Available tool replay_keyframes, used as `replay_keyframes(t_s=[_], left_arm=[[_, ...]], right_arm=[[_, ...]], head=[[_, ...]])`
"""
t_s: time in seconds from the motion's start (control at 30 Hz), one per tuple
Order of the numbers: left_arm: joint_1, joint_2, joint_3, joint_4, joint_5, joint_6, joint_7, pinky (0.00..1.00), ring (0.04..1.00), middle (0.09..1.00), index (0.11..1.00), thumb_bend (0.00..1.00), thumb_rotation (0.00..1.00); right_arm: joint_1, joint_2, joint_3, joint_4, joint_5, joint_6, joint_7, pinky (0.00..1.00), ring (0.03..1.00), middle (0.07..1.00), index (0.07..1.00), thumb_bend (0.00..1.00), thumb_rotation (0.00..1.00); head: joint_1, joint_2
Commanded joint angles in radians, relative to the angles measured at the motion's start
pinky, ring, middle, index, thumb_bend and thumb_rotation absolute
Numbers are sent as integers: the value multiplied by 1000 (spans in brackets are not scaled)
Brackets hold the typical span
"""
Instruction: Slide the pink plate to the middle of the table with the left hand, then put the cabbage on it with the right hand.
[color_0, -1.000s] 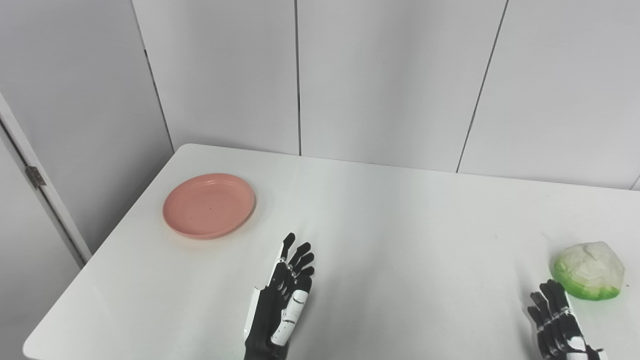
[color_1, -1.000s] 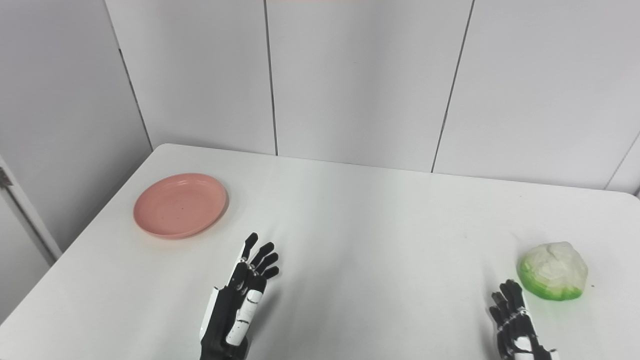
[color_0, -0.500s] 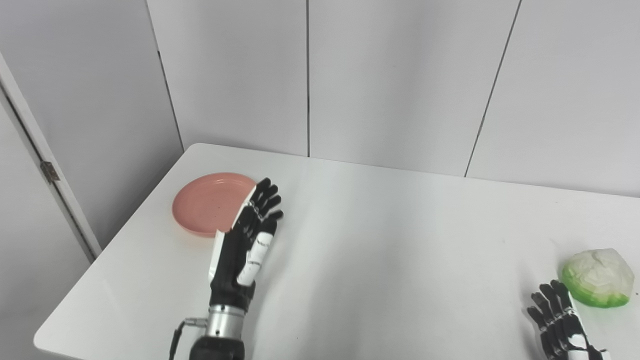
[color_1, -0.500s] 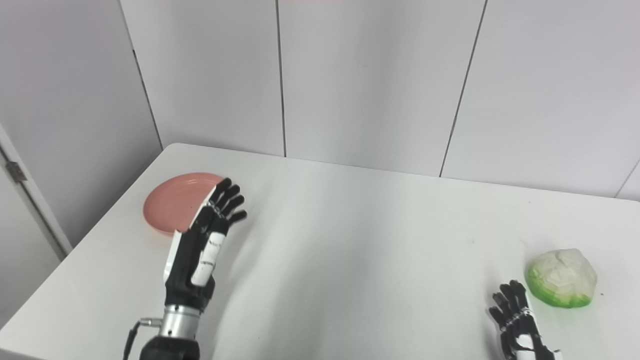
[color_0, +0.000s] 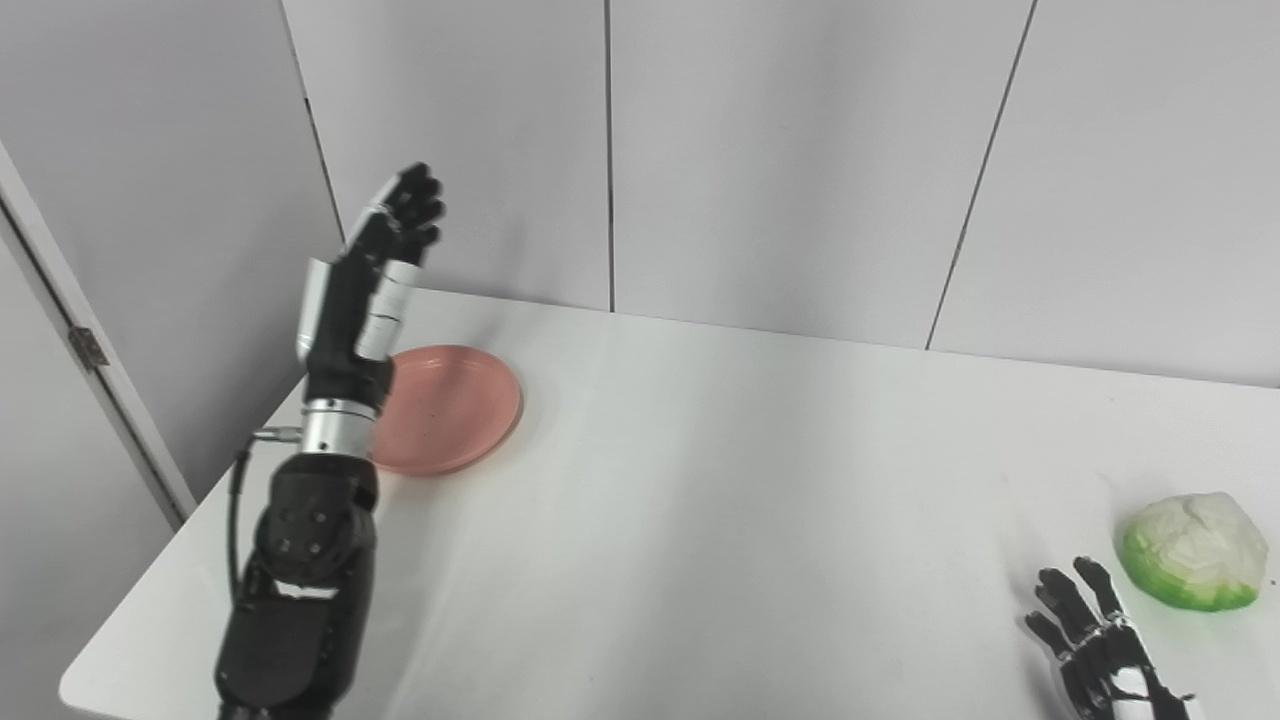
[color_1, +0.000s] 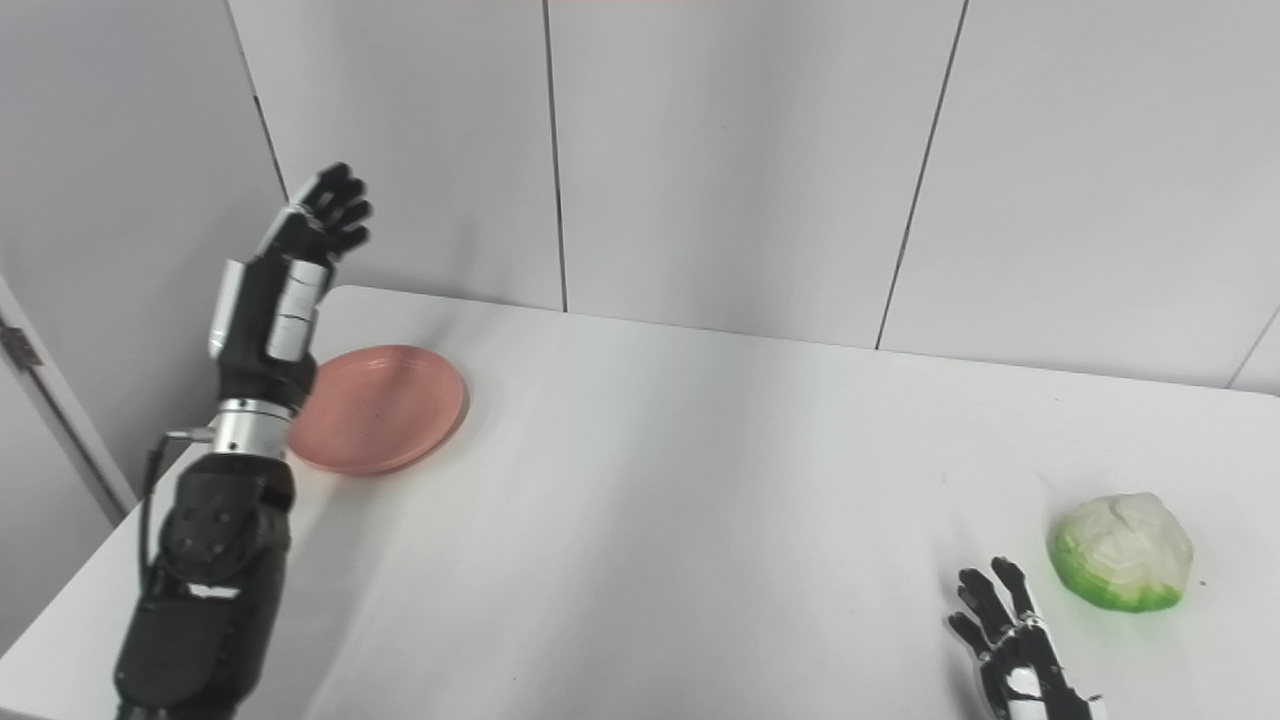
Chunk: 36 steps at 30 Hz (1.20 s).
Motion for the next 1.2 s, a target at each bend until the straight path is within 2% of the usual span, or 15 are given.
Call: replay_keyframes(t_s=[0.0,0.07,0.17,0.33,0.4,0.47,0.53,0.57,0.67,0.77,0.87,0.9,0.97,1.07,1.17], left_arm=[[-71,66,18,46,-4,-56,-21,855,862,856,834,943,847],[-94,102,29,123,1,-96,-30,843,860,858,848,934,841],[-125,147,36,225,13,-110,-35,834,866,873,868,966,840],[-187,209,47,421,1,-134,-46,858,878,882,882,995,824],[-204,231,48,496,10,-147,-43,859,881,890,886,932,830],[-216,249,49,559,15,-156,-38,846,877,887,879,897,826],[-228,262,49,610,12,-161,-41,856,878,878,867,934,805],[-235,270,49,638,8,-154,-44,846,885,888,867,903,803],[-253,283,43,707,8,-139,-47,838,892,892,865,920,811],[-265,282,40,750,2,-120,-52,834,897,883,853,909,815],[-285,270,81,808,-79,-78,-90,821,888,870,840,939,791],[-283,262,97,807,-111,-54,-100,799,870,855,831,957,754],[-261,242,110,774,-143,-15,-113,717,809,821,822,926,754],[-234,208,123,737,-179,43,-112,695,790,805,820,881,762],[-213,176,127,724,-203,60,-116,719,805,814,826,863,779]], right_arm=[[7,1,11,0,5,11,18,897,902,868,930,717,897],[8,-2,13,1,12,5,24,885,891,862,930,743,881],[16,-13,14,-21,14,21,25,885,888,858,931,737,875],[28,-19,13,-45,18,24,20,891,888,852,930,744,860],[33,-21,13,-51,19,22,20,880,884,855,937,740,856],[39,-24,11,-58,21,25,22,878,886,856,936,755,854],[43,-28,8,-60,27,25,26,880,885,856,936,753,848],[44,-30,7,-61,28,23,28,878,885,856,937,756,848],[47,-40,-1,-66,34,26,32,873,884,857,936,759,851],[51,-45,-6,-71,41,32,28,878,884,857,930,759,843],[55,-47,-9,-83,39,41,25,867,874,855,930,751,840],[57,-50,-10,-88,35,44,24,867,875,856,930,753,843],[61,-54,-11,-99,34,54,23,873,880,858,928,752,849],[69,-53,-12,-115,38,69,20,866,870,856,925,742,849],[77,-46,-16,-135,50,98,11,860,862,853,922,731,837]], head=[[-9,-1],[-6,5],[2,26],[4,29],[7,31],[8,30],[10,34],[10,34],[15,31],[13,29],[12,41],[11,45],[8,51],[0,58],[-1,63]])
